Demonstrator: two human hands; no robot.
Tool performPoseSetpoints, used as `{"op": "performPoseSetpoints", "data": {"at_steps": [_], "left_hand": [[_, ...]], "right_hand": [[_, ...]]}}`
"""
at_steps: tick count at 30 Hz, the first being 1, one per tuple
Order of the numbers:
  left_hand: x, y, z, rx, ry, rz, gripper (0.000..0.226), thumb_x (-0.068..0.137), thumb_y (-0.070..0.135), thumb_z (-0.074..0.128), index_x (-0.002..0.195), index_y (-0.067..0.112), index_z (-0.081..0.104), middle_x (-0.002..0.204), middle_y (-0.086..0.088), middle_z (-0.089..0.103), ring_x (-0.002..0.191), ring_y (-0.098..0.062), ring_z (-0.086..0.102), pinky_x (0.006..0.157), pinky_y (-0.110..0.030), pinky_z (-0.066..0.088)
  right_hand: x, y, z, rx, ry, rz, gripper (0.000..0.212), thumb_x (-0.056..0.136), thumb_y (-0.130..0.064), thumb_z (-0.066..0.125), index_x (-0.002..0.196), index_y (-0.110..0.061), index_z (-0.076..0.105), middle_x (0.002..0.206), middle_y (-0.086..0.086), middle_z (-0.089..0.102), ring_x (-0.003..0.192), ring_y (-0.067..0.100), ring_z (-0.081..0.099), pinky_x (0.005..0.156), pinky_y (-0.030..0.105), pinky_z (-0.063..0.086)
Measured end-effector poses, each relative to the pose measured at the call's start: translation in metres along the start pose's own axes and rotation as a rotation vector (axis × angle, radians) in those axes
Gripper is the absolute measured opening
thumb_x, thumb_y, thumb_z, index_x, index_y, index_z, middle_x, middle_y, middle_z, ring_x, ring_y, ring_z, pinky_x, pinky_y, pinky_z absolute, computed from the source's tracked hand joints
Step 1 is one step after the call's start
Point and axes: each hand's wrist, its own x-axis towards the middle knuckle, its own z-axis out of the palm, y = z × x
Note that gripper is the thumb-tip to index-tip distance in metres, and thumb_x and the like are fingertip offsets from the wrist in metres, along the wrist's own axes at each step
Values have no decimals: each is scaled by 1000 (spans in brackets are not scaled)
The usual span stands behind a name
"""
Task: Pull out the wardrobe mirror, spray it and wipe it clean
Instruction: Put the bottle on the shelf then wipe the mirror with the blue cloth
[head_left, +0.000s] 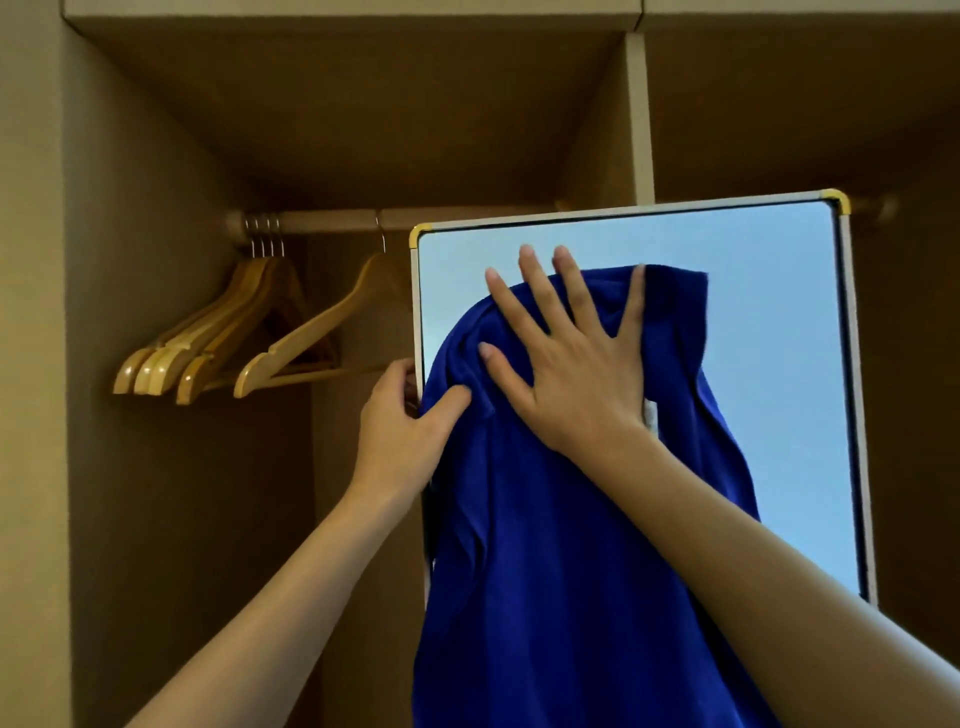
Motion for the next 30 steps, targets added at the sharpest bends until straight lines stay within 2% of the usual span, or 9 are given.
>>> {"op": "performPoseSetpoints", "data": {"at_steps": [3,5,9,13,20,25,26,28,30], "left_hand": [[-2,-2,0,-46,-22,-20,45,84,39,62,125,24,53,118,5,58,108,-14,57,92,-37,52],[-3,-1,0,-76,-16,-30,54,78,43,57,129,24,54,119,4,60,110,-14,58,95,-39,51],[0,1,-2,-157,31,-20,15,93,33,58,103,23,65,98,1,68,95,-19,63,88,-42,51],[6,6,-8,-164,72,-8,16,90,36,64,104,28,65,99,8,70,93,-9,66,86,-33,54],[6,3,-7,-98,106,-27,33,79,46,73,105,33,57,108,14,64,100,-5,62,91,-33,53],[-6,4,6,100,158,38,56,76,53,72,121,31,46,96,20,55,85,4,56,71,-15,48],[-9,3,9,123,160,48,64,75,55,71,128,30,43,101,22,54,89,6,54,75,-14,47],[-15,-1,15,199,159,92,86,75,59,69,145,26,32,134,14,49,120,-1,48,98,-22,41],[-19,-3,23,288,149,163,98,77,63,65,153,27,14,156,7,25,141,-10,27,109,-27,30]], "right_hand": [[1,-9,2,11,-5,-41,63,96,-63,12,154,-39,3,164,-4,3,150,22,-1,110,69,-4],[6,-11,2,13,-4,-55,63,96,-63,12,154,-39,4,164,-4,3,150,21,-1,110,70,-5],[24,-16,0,9,1,-97,63,95,-64,10,153,-40,2,164,-4,1,150,21,-3,109,70,-5],[52,-22,-3,-1,26,-137,63,95,-64,10,153,-40,2,164,-4,0,150,20,-3,109,70,-6],[62,1,-8,11,60,-64,63,95,-66,8,153,-41,0,164,-4,-3,150,19,-5,111,68,-9],[41,34,-12,13,53,24,63,96,-66,9,153,-41,0,163,-6,-3,150,18,-6,111,68,-7],[35,39,-13,8,51,34,63,96,-66,9,153,-41,0,164,-6,-3,150,18,-5,111,68,-5],[22,46,-13,4,43,47,63,97,-65,10,154,-40,2,164,-5,-2,150,18,-4,111,69,-3],[11,50,-13,9,32,53,62,97,-64,12,154,-39,3,164,-5,-1,150,19,-3,112,68,-4]]}}
